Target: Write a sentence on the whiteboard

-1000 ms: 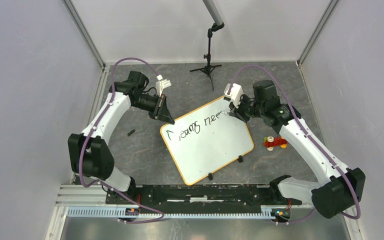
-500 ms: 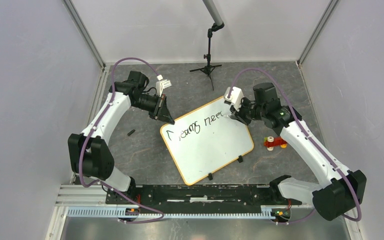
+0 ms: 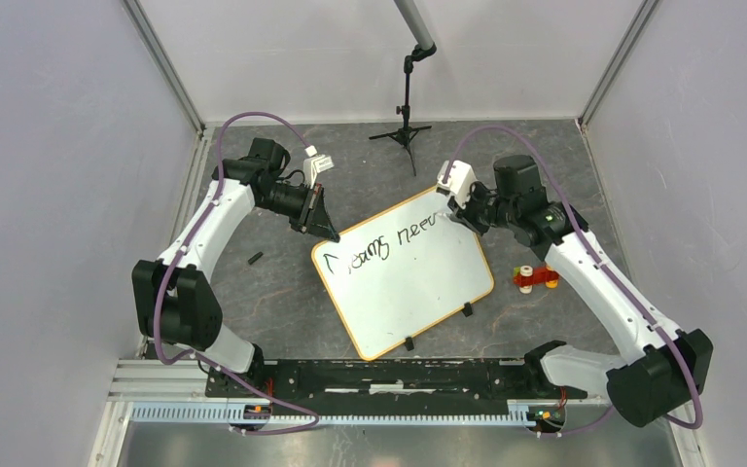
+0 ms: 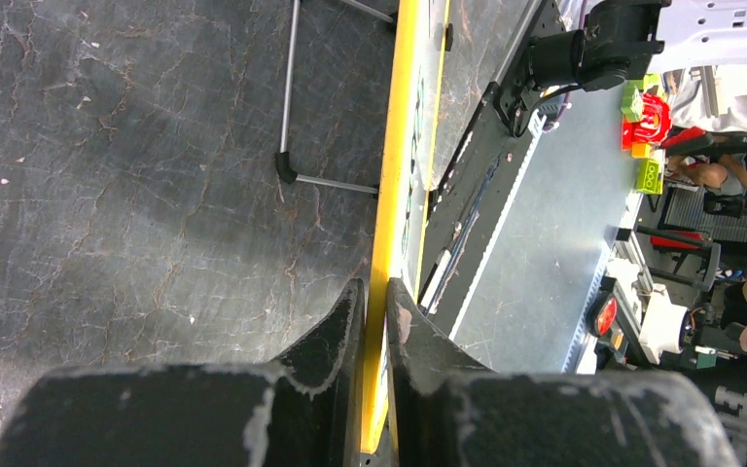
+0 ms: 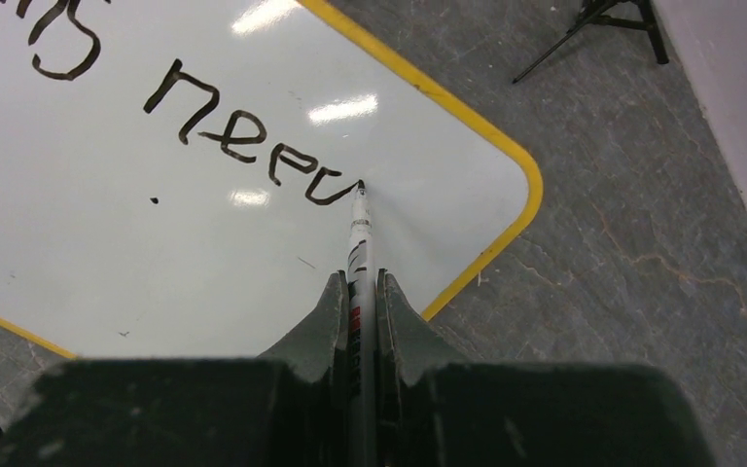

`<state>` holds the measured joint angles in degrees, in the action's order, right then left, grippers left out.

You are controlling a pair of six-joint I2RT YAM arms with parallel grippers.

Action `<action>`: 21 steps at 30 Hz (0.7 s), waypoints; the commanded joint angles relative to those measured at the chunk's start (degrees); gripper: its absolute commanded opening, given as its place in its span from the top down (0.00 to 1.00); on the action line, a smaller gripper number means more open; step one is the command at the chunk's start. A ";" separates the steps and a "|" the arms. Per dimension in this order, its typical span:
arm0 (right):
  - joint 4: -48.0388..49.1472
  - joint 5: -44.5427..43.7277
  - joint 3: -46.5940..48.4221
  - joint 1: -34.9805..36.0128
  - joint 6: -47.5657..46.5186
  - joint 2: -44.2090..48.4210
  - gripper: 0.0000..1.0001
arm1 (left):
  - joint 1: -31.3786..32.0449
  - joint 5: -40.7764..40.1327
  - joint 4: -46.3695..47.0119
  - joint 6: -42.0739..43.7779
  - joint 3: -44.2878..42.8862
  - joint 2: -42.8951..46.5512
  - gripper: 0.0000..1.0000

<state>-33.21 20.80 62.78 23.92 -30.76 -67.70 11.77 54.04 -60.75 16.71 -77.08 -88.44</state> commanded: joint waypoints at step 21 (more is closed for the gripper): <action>1.88 0.26 3.07 -0.72 0.35 -1.74 1.00 | 1.43 -3.86 1.86 2.60 -0.44 -0.52 0.98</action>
<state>-30.94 19.53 67.20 23.46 -30.35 -70.67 11.77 54.02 -60.75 16.84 -77.08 -88.44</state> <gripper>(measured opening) 0.121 0.163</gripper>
